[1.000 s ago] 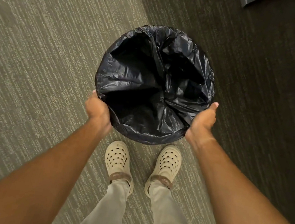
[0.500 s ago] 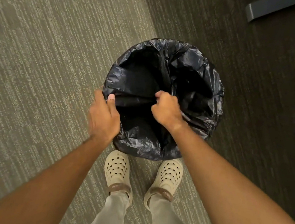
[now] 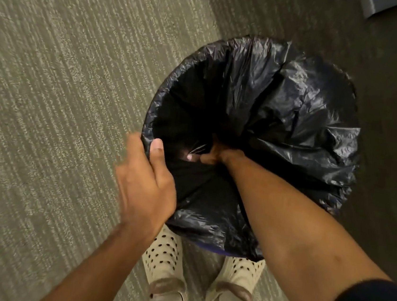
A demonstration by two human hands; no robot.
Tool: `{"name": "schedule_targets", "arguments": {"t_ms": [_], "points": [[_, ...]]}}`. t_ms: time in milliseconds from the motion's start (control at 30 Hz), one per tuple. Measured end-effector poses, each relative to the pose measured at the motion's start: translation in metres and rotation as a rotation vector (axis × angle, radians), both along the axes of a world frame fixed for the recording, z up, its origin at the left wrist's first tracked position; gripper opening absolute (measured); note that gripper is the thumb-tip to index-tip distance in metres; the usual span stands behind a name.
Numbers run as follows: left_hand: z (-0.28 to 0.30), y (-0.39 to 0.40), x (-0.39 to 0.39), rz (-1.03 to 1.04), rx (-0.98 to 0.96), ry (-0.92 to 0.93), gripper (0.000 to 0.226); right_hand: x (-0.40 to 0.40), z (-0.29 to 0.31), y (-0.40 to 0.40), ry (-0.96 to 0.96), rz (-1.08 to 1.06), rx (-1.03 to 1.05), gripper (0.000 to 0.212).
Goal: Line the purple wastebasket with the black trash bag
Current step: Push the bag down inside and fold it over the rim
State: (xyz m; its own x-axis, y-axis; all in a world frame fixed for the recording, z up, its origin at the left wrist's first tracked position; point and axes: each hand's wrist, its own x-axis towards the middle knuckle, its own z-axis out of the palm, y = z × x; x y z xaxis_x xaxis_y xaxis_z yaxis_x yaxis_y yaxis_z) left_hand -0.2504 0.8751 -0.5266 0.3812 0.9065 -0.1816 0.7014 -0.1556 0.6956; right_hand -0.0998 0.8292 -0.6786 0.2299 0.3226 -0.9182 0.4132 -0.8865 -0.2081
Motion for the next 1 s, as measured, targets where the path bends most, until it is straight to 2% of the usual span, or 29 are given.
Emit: {"name": "schedule_targets", "arguments": {"t_ms": [133,167,233,300,333,400,467,567,633,667,733,833,900,933,1000], "points": [[0.004,0.001,0.002,0.001,-0.011,0.031,0.016,0.012,0.018,0.007,0.003,-0.094,0.123,0.062],[0.007,0.001,0.003,0.003,-0.013,0.034,0.014,0.02,0.03,0.008,0.033,-0.128,0.138,0.056],[0.01,0.001,0.004,0.014,-0.025,0.036,0.013,0.05,0.052,0.008,0.176,-0.243,0.1,0.053],[0.011,0.001,0.004,0.028,-0.043,0.039,0.018,0.081,0.072,0.005,0.333,-0.45,0.059,0.051],[0.012,0.0,0.004,0.03,-0.044,0.041,0.019,0.091,0.077,0.002,0.352,-0.534,0.064,0.05],[0.013,0.0,0.005,0.032,-0.042,0.044,0.019,0.099,0.077,0.002,0.259,-0.586,0.08,0.056],[0.014,-0.001,0.005,0.029,-0.042,0.05,0.017,0.087,0.068,0.005,0.059,-0.478,0.143,0.055],[0.011,-0.002,0.006,0.025,-0.03,0.054,0.015,0.051,0.048,-0.002,-0.267,-0.155,0.207,0.055],[0.008,-0.002,0.006,0.031,-0.015,0.056,0.014,0.019,0.028,-0.018,-0.243,0.098,0.104,0.076],[0.008,-0.003,0.005,0.032,-0.009,0.054,0.014,0.003,0.017,-0.027,-0.158,0.217,0.011,0.086],[0.008,-0.003,0.004,0.024,-0.007,0.04,0.016,-0.02,0.004,-0.037,-0.022,0.34,-0.111,0.093],[0.008,-0.003,0.002,0.016,-0.006,0.056,0.017,-0.024,0.012,-0.034,0.015,0.278,-0.072,0.092],[0.01,-0.003,0.005,0.027,0.018,0.076,0.021,-0.017,0.022,-0.029,-0.016,0.048,0.0,0.088],[0.012,-0.003,0.006,0.035,0.017,0.076,0.022,-0.014,0.028,-0.028,0.016,-0.062,0.03,0.083],[0.015,-0.003,0.01,0.041,0.005,0.07,0.022,-0.018,0.042,-0.022,0.191,-0.086,0.106,0.066]]}}
